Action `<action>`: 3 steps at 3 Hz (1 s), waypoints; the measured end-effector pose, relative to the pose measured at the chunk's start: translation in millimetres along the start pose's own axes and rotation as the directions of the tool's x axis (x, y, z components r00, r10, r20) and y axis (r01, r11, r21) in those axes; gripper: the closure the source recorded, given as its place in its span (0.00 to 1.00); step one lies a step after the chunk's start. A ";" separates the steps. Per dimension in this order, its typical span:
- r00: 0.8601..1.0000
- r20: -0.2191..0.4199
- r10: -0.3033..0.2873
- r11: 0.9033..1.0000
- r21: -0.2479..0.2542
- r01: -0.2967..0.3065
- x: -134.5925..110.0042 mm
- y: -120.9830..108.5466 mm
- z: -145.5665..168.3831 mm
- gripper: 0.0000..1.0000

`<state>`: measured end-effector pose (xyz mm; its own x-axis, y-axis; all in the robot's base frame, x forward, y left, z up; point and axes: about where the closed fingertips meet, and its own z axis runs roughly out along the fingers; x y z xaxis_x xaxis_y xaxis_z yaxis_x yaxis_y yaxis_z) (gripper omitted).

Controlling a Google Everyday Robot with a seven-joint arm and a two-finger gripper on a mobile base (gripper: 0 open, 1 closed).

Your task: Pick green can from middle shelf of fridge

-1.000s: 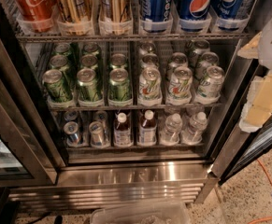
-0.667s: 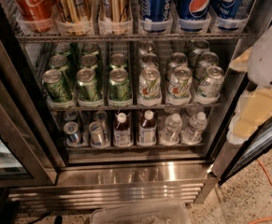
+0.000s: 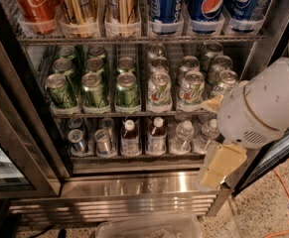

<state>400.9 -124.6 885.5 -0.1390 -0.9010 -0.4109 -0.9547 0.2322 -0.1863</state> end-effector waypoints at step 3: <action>0.985 0.127 0.116 0.982 0.135 -0.133 -33.1 12.9 50.4 0.00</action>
Offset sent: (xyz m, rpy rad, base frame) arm -0.0129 0.0200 -0.0290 0.1049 -0.1152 -0.1010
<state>406.4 -73.3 851.8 -0.2137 -0.8142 -0.5398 -0.8833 0.3971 -0.2493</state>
